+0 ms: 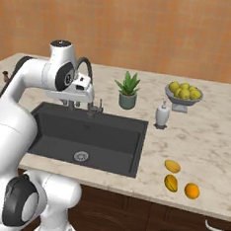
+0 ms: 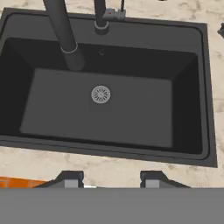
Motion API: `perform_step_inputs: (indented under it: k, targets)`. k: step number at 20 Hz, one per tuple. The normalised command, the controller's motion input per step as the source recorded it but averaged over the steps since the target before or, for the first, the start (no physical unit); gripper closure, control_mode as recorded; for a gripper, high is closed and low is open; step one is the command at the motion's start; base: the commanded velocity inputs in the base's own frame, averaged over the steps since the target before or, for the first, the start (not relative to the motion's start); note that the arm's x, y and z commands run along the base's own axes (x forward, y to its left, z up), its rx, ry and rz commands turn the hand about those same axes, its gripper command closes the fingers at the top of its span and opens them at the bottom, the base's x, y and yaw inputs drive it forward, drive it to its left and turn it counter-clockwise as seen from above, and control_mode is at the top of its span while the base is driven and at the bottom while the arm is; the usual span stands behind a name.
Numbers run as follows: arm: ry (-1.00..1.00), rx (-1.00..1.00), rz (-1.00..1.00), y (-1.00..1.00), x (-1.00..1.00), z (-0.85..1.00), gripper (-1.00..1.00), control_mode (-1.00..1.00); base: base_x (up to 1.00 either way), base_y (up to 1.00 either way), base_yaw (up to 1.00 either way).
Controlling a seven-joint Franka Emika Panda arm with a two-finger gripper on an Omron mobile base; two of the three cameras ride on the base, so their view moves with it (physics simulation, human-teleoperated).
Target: Put the colander in the sink, put the orange, mango, mango in the colander, and turn on the sink faucet and pour water over the colander.
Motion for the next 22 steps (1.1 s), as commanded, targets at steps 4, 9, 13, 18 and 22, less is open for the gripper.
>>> perform_step_inputs:
  k: [4,9,13,18,22]
  targets:
    - [0.00,0.02,0.00,0.00,-0.19,-0.02,-1.00,-1.00,0.00,0.00,0.00]
    - [0.00,0.01,-0.02,0.15,-0.62,-0.14,-1.00,-1.00,0.00,0.00,0.00]
    - [0.00,0.02,-0.10,0.44,-0.55,-0.15,-1.00,-1.00,0.00,0.00,0.00]
    - [0.04,0.04,-0.27,0.68,-0.36,-0.14,-1.00,-1.00,0.00,0.00,0.00]
    - [0.15,0.00,-0.28,0.83,-0.10,-0.12,-1.00,-1.00,0.00,0.00,0.00]
